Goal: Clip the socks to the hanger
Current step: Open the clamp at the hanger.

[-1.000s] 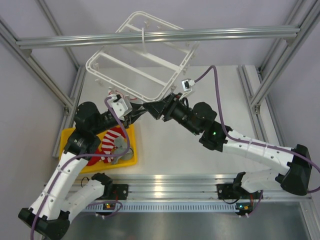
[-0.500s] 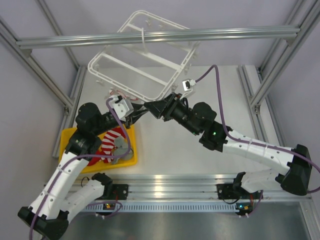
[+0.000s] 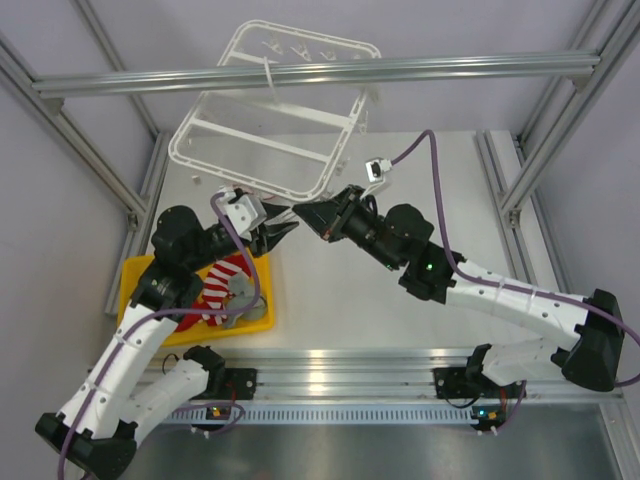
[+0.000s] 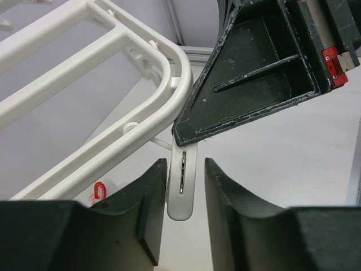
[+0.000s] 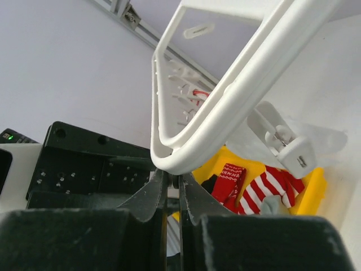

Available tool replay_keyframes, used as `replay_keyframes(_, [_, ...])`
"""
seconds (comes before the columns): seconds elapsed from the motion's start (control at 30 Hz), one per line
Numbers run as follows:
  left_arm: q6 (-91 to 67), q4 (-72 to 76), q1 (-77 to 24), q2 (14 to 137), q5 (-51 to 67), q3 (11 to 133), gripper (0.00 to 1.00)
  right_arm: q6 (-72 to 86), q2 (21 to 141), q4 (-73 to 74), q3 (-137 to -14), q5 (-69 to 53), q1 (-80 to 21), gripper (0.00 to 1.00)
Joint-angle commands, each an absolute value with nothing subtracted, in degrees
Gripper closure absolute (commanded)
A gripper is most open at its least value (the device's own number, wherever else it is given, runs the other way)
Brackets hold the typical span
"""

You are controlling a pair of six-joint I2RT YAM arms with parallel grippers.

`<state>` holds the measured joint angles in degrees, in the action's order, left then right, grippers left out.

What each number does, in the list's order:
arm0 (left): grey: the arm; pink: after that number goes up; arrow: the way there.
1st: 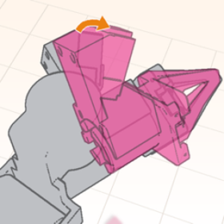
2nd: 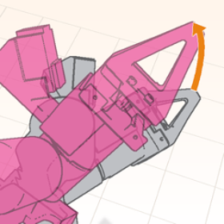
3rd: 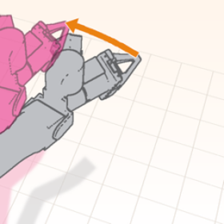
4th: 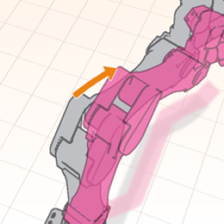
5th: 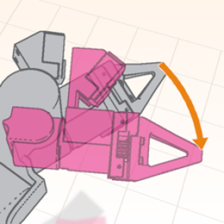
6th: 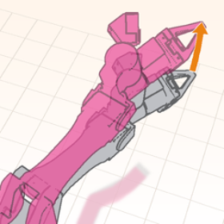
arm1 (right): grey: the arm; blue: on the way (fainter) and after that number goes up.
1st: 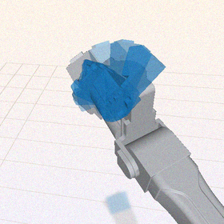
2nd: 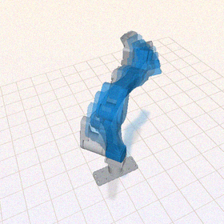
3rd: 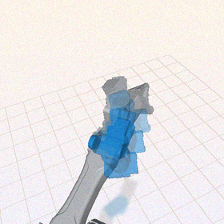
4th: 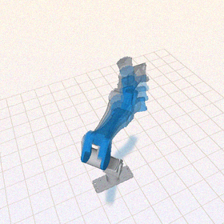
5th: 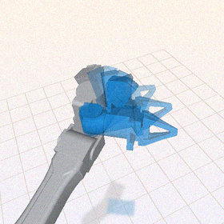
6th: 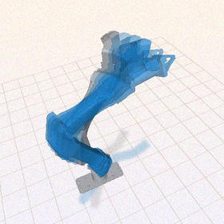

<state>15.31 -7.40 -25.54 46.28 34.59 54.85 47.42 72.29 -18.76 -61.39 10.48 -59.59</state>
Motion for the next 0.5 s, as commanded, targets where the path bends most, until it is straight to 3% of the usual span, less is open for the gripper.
replay_keyframes(0.0, [10.6,-5.7,-26.1,45.8,34.2,56.2,0.58,45.8,70.8,-18.1,-60.9,11.4,-57.7,1.00])
replay_keyframes(0.27, [9.2,-25.0,-23.7,45.8,29.4,65.2,0.39,43.1,69.7,-19.9,-60.1,9.6,-55.5,1.00])
replay_keyframes(0.47, [14.3,-43.6,-22.1,42.5,24.0,67.6,0.37,41.7,70.4,-20.7,-61.2,8.1,-53.4,1.00])
